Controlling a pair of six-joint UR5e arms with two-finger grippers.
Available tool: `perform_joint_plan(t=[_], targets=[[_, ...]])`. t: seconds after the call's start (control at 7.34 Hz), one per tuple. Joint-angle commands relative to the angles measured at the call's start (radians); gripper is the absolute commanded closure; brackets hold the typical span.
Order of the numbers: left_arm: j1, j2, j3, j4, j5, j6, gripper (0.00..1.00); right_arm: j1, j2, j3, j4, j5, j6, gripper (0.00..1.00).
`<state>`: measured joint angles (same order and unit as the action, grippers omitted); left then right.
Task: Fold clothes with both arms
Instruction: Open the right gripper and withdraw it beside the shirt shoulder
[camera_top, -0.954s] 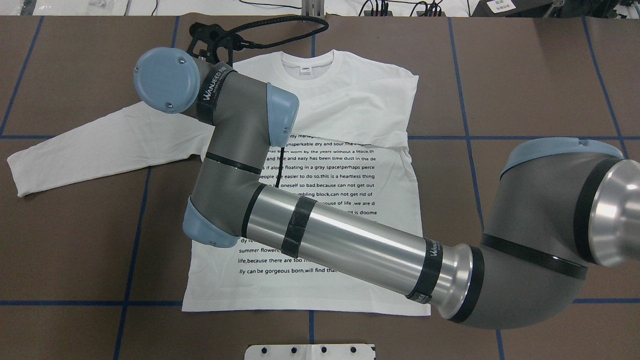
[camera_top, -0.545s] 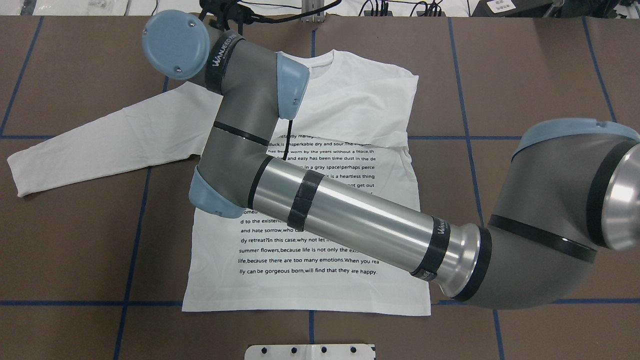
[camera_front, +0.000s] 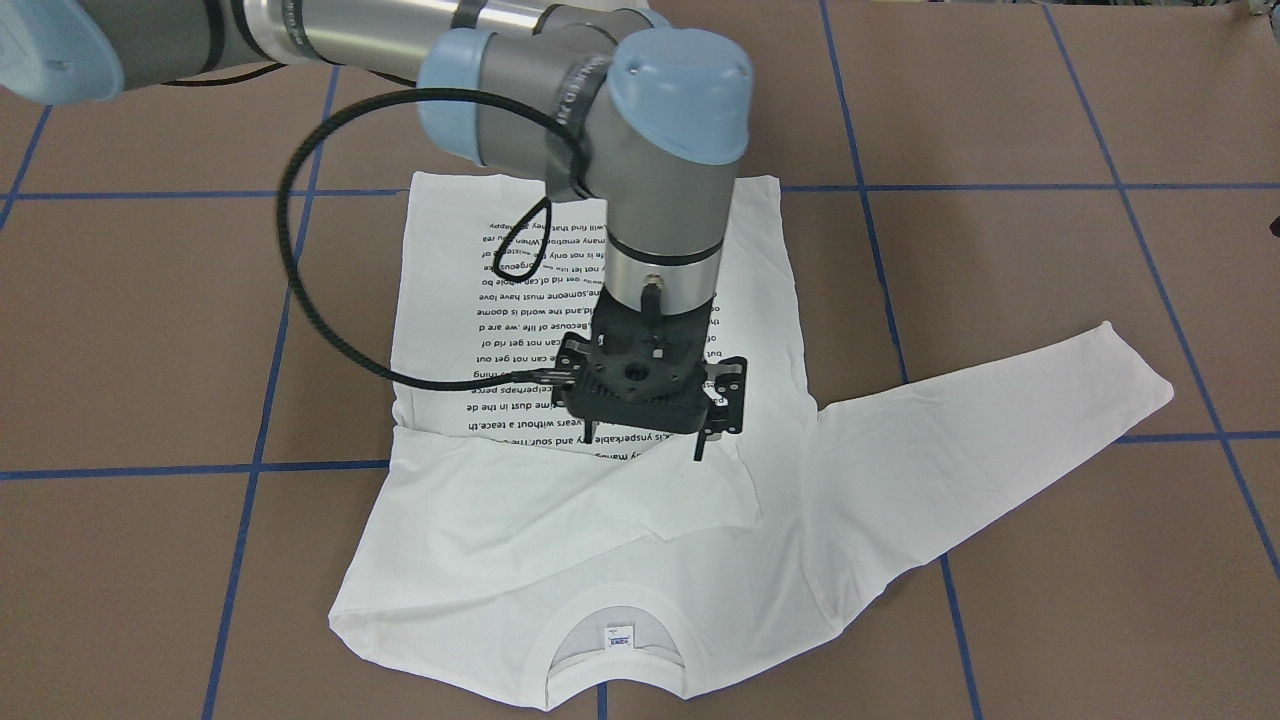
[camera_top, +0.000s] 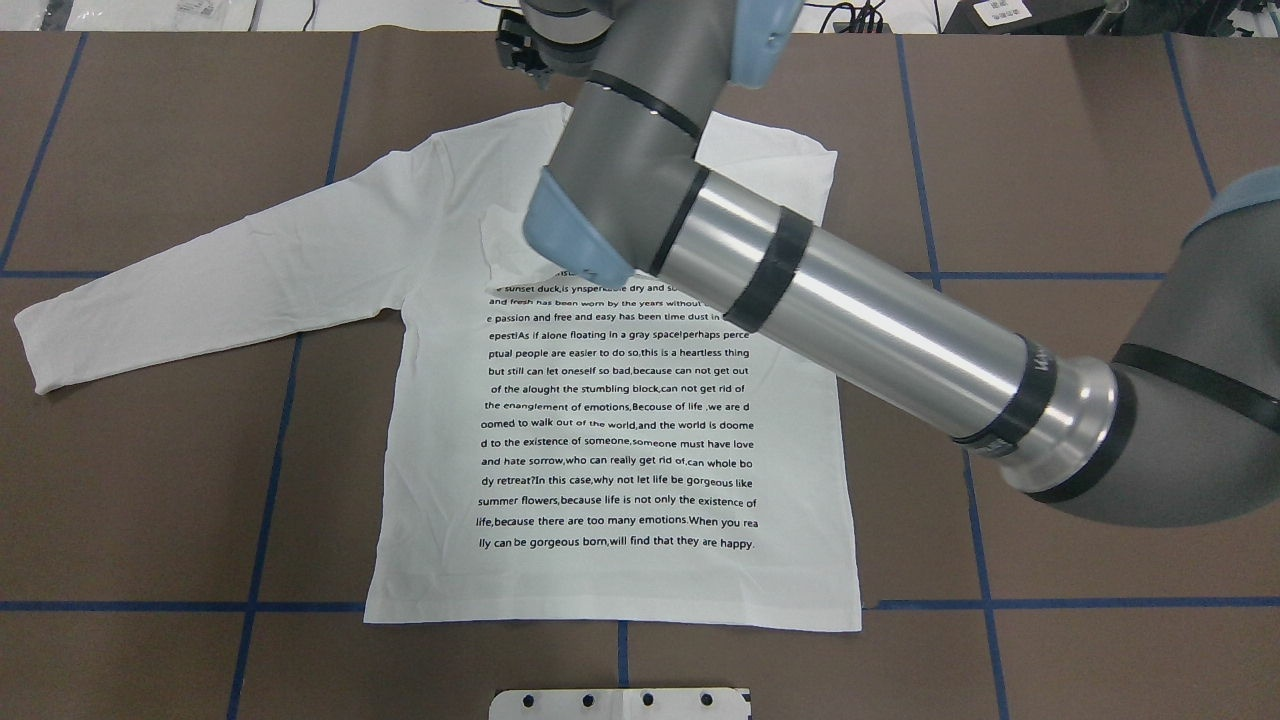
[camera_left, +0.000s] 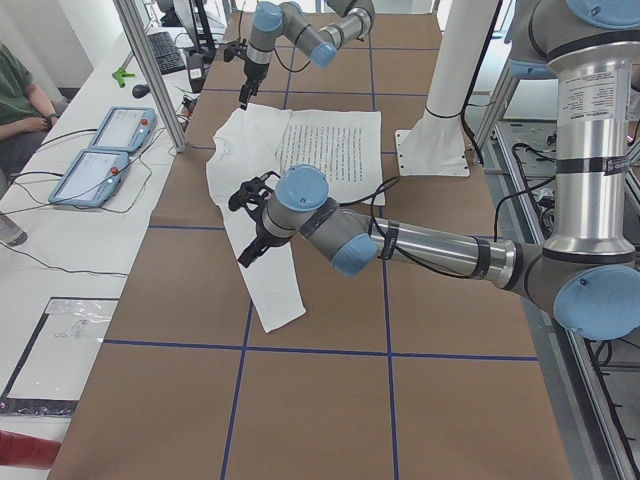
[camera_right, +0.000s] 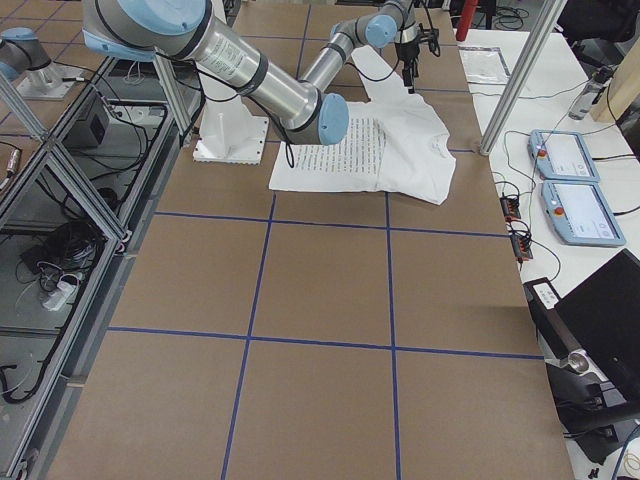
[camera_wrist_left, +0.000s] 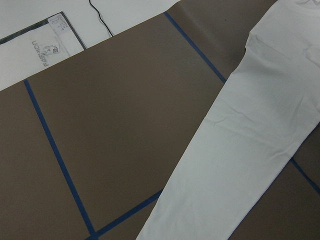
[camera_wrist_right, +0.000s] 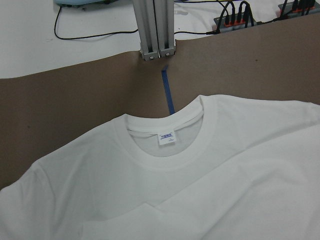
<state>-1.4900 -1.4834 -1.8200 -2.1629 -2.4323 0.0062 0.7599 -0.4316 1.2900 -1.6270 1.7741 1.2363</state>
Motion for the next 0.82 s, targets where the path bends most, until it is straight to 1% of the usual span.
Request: perform_joint_plan(t=[0.0, 0.14, 0.27, 0.41, 0.55, 0.68], targets=[[0.084, 0.032, 0.019, -0.020, 0.057, 0.001, 0.00, 0.118, -0.331, 0.367, -0.016, 0.127, -0.233, 0.00], [0.138, 0.078, 0.025, -0.081, 0.150, -0.002, 0.00, 0.187, -0.472, 0.497, -0.014, 0.218, -0.358, 0.00], [0.166, 0.100, 0.083, -0.177, 0.171, -0.002, 0.00, 0.220, -0.599, 0.599, -0.004, 0.258, -0.471, 0.00], [0.184, 0.100, 0.175, -0.289, 0.173, 0.000, 0.00, 0.248, -0.716, 0.677, 0.001, 0.281, -0.556, 0.00], [0.212, 0.100, 0.279, -0.405, 0.183, -0.002, 0.00, 0.271, -0.784, 0.722, 0.001, 0.307, -0.605, 0.00], [0.255, 0.098, 0.324, -0.458, 0.229, -0.003, 0.00, 0.280, -0.803, 0.742, 0.001, 0.315, -0.609, 0.00]])
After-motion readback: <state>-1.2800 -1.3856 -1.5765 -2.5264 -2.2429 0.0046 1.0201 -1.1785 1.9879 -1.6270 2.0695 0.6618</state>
